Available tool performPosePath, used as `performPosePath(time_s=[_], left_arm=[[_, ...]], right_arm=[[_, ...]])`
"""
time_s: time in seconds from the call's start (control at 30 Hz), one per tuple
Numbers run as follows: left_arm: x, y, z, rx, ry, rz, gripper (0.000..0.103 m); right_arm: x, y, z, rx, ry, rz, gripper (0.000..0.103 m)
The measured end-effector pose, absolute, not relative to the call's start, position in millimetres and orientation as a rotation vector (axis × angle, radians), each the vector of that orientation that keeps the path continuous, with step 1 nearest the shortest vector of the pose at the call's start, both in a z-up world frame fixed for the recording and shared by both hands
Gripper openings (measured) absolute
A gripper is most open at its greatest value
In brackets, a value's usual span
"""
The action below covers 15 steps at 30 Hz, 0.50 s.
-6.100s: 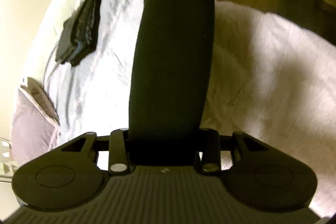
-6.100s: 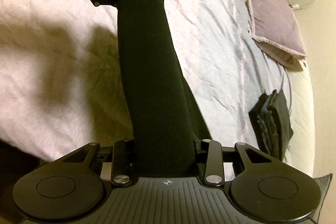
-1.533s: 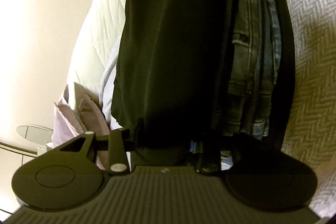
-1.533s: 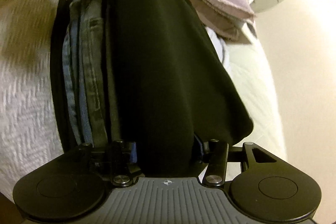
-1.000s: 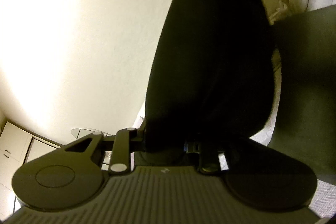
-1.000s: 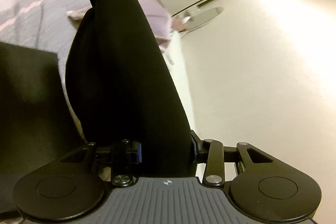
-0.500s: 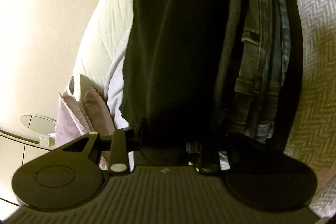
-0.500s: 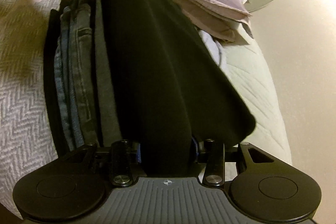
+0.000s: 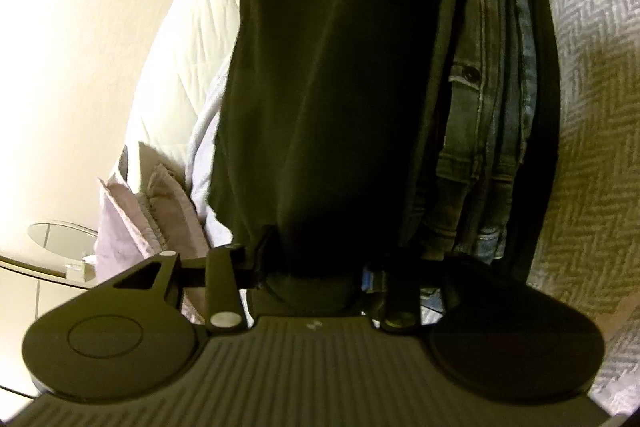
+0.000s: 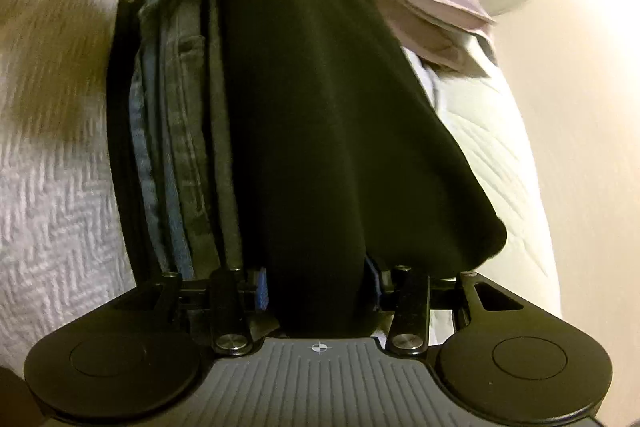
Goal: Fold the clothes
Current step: 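Open both grippers and pull them back from the stacked clothes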
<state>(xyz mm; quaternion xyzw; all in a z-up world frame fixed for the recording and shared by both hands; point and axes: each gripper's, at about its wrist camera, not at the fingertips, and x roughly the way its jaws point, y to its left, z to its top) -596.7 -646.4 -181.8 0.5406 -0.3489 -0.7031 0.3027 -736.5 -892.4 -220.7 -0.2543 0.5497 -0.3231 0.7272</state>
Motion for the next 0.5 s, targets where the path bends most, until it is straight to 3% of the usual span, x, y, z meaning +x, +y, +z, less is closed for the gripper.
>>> performPosePath(time_s=[0.17,0.23,0.37,0.5], left_arm=[[-600,-621,-138,1.401,-0.801,-1.868,0.054],[-597,-610,-118,1.379,-0.705,-1.87,0.073],[-587,-581,-90,1.309,-0.38,-1.861,0.075],[-577,-547,-64,1.21,-0.019,-1.828,0.076]], right_arm=[[-734,-891,-213,-0.568,1.234,-0.732,0.064],[-740,-884,-207,-0.538,1.236,-0.762,0.069],[-755,-869,-185,-0.369,1.214,-0.842,0.074],[-769,-858,-156,-0.004,1.115,-0.977,0.076]])
